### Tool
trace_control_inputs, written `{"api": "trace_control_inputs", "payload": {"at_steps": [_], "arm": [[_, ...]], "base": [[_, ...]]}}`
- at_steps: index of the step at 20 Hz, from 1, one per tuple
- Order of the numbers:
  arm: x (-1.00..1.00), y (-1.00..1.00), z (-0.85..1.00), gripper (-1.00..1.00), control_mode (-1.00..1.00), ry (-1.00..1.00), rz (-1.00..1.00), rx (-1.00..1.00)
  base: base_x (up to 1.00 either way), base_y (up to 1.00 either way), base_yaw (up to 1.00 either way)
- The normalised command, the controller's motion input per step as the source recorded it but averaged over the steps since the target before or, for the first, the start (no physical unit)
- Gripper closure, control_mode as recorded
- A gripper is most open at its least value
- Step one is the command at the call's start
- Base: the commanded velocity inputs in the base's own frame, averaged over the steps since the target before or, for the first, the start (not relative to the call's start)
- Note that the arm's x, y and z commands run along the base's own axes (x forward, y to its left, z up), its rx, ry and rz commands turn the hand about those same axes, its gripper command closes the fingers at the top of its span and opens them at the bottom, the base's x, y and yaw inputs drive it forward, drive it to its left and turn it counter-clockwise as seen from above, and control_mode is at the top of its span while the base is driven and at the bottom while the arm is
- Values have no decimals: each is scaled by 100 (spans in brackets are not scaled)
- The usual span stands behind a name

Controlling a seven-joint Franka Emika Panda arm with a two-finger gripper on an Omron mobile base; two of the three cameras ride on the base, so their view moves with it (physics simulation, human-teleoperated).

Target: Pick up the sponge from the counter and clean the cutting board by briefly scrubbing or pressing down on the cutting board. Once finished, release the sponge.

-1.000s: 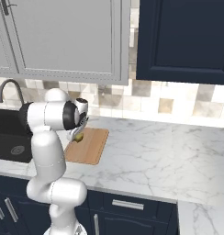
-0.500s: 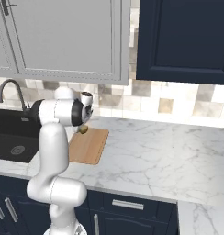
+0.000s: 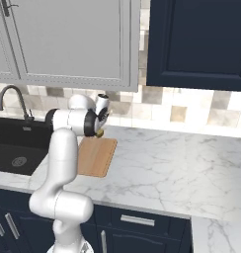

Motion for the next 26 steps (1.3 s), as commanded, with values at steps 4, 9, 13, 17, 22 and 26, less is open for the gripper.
{"api": "trace_control_inputs", "payload": {"at_steps": [4, 9, 13, 17, 22, 26], "arm": [[19, -65, -5, 100, -100, 0, -1, 1], [4, -65, -1, 100, -100, 0, -3, 0], [-7, -52, 0, 100, -100, 0, -11, 0], [-22, -46, 1, 100, -100, 6, -14, 0], [-28, -48, 0, 100, -100, 7, -14, 0], [-29, -50, 0, 100, -100, 6, -13, 0]], "base": [[0, 0, 0], [0, 0, 0], [0, 0, 0], [0, 0, 0], [0, 0, 0], [0, 0, 0]]}}
